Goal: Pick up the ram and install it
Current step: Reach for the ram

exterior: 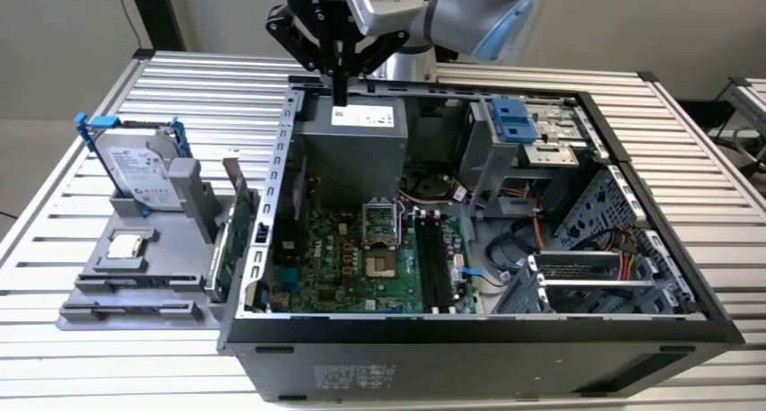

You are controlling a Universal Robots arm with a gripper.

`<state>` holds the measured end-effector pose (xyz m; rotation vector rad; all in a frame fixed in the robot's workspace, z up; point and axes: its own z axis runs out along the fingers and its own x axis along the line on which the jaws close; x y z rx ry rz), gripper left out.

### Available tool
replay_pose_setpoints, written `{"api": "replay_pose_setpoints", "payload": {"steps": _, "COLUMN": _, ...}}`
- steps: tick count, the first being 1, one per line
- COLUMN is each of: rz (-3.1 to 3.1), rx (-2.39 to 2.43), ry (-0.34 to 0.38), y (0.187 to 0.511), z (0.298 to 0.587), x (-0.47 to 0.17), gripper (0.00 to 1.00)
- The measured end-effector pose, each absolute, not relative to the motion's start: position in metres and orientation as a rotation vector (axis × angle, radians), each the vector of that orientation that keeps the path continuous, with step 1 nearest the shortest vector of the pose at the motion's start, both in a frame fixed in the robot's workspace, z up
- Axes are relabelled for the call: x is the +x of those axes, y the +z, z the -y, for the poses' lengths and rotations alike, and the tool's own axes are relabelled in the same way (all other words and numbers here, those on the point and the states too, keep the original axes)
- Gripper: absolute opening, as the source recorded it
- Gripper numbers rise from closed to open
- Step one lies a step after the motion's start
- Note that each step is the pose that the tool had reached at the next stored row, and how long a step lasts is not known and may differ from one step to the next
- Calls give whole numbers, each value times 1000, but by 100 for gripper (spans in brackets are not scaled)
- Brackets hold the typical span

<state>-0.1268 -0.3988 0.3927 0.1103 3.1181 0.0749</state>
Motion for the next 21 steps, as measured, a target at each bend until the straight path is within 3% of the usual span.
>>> {"api": "replay_pose_setpoints", "payload": {"steps": 21, "rz": -3118, "rx": 90, "ry": 75, "y": 393, "z": 399, "x": -165, "gripper": 0}}
